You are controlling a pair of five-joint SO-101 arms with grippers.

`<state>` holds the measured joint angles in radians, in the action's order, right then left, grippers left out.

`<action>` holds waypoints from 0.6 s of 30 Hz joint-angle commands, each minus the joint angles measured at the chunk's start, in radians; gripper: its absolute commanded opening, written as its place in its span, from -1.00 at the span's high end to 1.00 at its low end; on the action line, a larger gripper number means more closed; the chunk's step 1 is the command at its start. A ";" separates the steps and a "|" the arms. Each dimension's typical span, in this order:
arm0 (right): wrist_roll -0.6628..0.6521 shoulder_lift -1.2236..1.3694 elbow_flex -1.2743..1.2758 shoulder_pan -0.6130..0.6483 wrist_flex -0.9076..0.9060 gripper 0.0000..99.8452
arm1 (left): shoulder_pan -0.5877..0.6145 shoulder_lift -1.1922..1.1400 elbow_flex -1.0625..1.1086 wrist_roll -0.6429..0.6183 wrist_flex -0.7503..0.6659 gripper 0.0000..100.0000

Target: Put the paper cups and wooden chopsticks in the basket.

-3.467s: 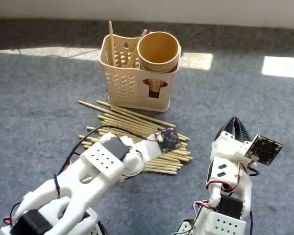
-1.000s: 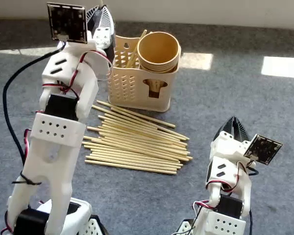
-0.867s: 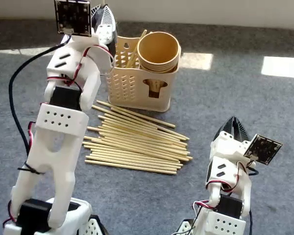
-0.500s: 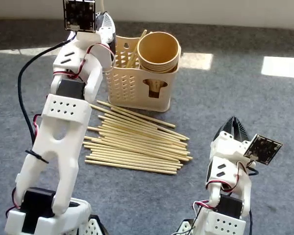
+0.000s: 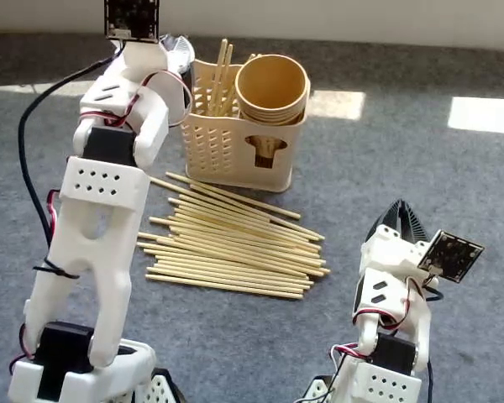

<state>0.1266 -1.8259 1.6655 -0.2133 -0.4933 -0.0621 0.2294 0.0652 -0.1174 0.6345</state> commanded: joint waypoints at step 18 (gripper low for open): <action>-0.009 -0.005 -0.001 0.010 0.031 0.94 | 0.251 0.257 0.094 0.058 0.400 0.98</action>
<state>0.1266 -1.8259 1.6655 -0.2133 -0.4933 0.1542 0.3859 0.0974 -0.0760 1.0349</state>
